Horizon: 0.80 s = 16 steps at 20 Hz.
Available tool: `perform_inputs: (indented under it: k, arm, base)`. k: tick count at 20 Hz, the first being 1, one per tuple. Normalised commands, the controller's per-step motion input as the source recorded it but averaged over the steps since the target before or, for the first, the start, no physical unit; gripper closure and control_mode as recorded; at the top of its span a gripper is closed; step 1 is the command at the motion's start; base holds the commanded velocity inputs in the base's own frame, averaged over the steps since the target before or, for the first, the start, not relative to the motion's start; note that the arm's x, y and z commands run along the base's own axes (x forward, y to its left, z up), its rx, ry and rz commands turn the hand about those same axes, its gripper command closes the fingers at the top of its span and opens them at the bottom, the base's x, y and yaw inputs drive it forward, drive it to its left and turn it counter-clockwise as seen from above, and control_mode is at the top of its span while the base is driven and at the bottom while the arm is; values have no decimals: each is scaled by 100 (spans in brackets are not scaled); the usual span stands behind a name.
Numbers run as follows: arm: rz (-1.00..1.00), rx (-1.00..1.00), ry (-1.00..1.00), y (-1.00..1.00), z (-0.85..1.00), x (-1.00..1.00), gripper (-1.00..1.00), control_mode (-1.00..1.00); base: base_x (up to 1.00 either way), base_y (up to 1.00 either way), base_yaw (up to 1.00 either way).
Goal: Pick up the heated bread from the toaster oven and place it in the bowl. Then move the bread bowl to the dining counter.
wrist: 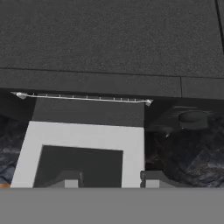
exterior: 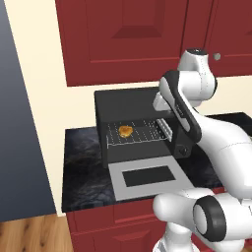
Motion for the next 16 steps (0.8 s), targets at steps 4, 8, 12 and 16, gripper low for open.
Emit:
perform_inputs:
  k: [4,8,12,16]
  arm:
    - [0,0,-4,0,-3,-31,-100,-100]
    - [4,-4,-8,26,-6,-21,-100,-100]
    - [0,4,-24,24,-71,-11,-100,-100]
    - [0,5,-27,30,-77,9,-100,-100]
  base:
    - [0,0,0]
    - [0,0,0]
    - [0,0,0]
    - [0,0,0]
